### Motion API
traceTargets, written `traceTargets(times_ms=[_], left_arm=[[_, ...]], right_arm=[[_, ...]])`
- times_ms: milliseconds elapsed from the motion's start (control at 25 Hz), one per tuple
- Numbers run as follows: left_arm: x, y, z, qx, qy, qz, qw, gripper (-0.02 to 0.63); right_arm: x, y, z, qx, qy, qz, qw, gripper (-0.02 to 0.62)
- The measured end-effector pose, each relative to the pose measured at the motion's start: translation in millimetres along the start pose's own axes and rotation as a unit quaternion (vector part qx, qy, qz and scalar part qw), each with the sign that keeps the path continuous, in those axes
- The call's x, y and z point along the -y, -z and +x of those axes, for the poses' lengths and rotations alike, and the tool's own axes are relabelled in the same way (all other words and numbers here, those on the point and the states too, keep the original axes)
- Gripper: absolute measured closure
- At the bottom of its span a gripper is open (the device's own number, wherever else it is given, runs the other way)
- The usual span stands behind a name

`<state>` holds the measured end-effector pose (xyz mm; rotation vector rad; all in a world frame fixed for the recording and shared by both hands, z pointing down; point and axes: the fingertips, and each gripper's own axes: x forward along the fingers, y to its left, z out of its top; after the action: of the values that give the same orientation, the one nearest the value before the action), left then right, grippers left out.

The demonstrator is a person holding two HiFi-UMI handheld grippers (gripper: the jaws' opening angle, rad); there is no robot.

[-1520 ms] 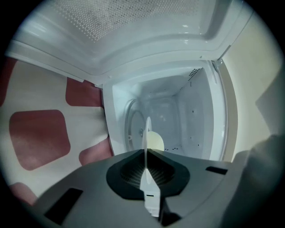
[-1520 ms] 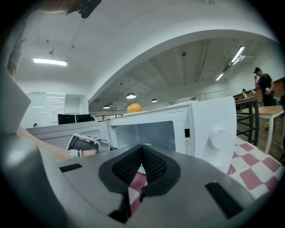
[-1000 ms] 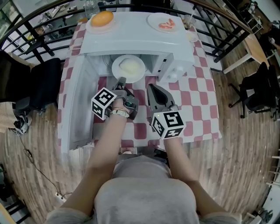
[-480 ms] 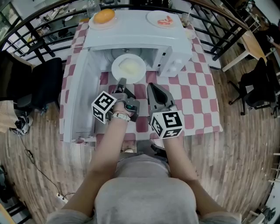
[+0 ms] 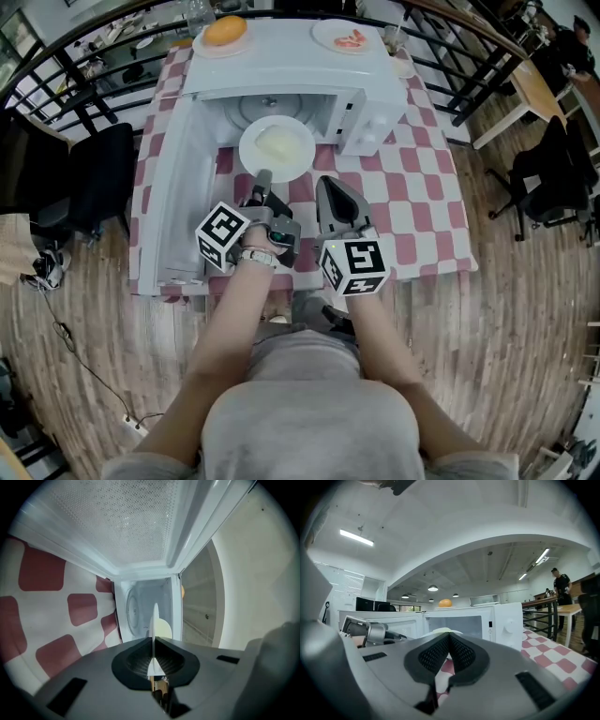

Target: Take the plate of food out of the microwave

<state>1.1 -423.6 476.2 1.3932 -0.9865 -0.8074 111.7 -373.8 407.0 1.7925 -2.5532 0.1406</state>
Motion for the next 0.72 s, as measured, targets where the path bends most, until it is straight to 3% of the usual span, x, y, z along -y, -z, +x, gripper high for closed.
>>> traceTargets(times_ms=[720], left_arm=[[11,16,-58,0.001,0.041,0.010,0.9991,0.591]], right_arm=[[-20,0,-34,0.009,0.024,-0.004,1.000,0.572]])
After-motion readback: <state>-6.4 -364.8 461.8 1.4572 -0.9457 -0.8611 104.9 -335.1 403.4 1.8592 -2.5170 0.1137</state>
